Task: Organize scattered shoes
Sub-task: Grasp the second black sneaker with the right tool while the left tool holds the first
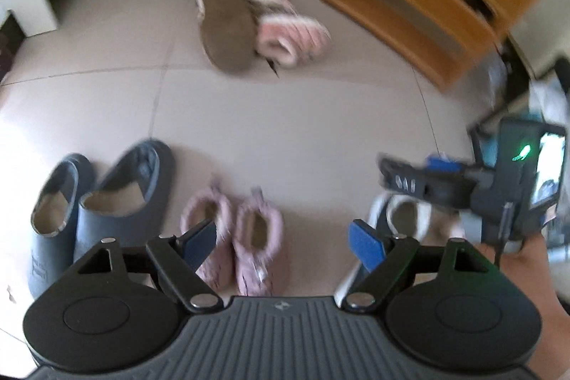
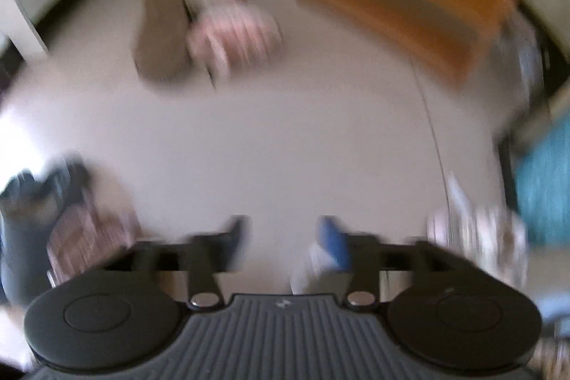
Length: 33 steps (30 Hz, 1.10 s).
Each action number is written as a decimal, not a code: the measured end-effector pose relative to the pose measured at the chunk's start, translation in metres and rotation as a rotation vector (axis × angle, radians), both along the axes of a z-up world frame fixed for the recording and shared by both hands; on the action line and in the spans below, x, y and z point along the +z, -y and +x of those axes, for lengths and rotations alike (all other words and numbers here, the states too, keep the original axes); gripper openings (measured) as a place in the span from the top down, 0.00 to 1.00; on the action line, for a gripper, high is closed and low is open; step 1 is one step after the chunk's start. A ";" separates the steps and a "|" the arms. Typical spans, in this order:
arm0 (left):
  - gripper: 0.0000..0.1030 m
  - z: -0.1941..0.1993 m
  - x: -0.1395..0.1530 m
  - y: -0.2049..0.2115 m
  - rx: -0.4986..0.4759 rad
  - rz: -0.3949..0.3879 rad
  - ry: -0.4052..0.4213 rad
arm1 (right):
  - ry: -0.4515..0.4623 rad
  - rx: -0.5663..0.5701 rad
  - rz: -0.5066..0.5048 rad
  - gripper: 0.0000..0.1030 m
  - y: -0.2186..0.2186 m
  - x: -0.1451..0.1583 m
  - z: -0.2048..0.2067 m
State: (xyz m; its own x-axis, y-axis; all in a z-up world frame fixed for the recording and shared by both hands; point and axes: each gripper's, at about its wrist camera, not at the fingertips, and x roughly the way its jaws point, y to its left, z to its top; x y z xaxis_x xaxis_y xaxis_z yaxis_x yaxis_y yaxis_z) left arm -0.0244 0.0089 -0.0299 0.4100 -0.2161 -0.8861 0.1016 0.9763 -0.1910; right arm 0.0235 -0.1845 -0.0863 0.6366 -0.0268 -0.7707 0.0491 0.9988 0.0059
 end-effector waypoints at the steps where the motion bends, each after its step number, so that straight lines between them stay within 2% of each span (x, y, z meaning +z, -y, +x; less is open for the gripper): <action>1: 0.18 0.003 0.004 -0.004 0.006 -0.006 0.003 | 0.072 0.009 0.000 0.00 -0.011 0.013 0.018; 3: 0.18 0.008 0.012 -0.016 0.007 -0.015 0.017 | 0.096 0.043 -0.005 0.00 -0.029 0.021 0.051; 5: 0.17 0.012 0.012 -0.027 0.019 -0.006 0.021 | 0.080 0.107 -0.069 0.00 -0.067 0.016 0.103; 7: 0.17 0.015 0.011 -0.037 0.044 0.000 0.008 | 0.101 0.163 -0.152 0.00 -0.103 0.006 0.142; 9: 0.17 0.020 0.005 -0.055 0.107 -0.001 -0.018 | 0.137 0.234 -0.304 0.00 -0.151 -0.014 0.183; 12: 0.17 0.027 -0.005 -0.077 0.195 0.024 -0.035 | 0.154 0.302 -0.498 0.00 -0.199 -0.045 0.222; 14: 0.17 0.031 -0.009 -0.085 0.233 0.025 -0.048 | 0.149 0.362 -0.645 0.00 -0.231 -0.076 0.250; 16: 0.17 0.035 -0.013 -0.091 0.266 0.005 -0.063 | 0.132 0.387 -0.738 0.00 -0.248 -0.099 0.269; 18: 0.17 0.038 -0.015 -0.089 0.258 0.002 -0.064 | 0.104 0.390 -0.777 0.00 -0.256 -0.116 0.283; 22: 0.17 0.048 -0.009 -0.087 0.208 0.005 -0.069 | 0.034 0.362 -0.732 0.00 -0.252 -0.132 0.305; 24: 0.17 0.063 -0.003 -0.084 0.109 0.008 -0.080 | 0.013 0.352 -0.675 0.00 -0.247 -0.132 0.306; 27: 0.17 0.092 0.013 -0.088 0.060 0.068 -0.012 | -0.037 0.333 -0.544 0.00 -0.229 -0.125 0.317; 29: 0.17 0.112 0.024 -0.092 0.066 0.129 0.061 | -0.072 0.318 -0.449 0.00 -0.218 -0.123 0.325; 31: 0.17 0.125 0.027 -0.094 0.061 0.181 0.115 | -0.087 0.319 -0.411 0.00 -0.215 -0.126 0.329; 33: 0.17 0.135 0.022 -0.099 0.071 0.234 0.118 | -0.104 0.323 -0.444 0.00 -0.218 -0.138 0.335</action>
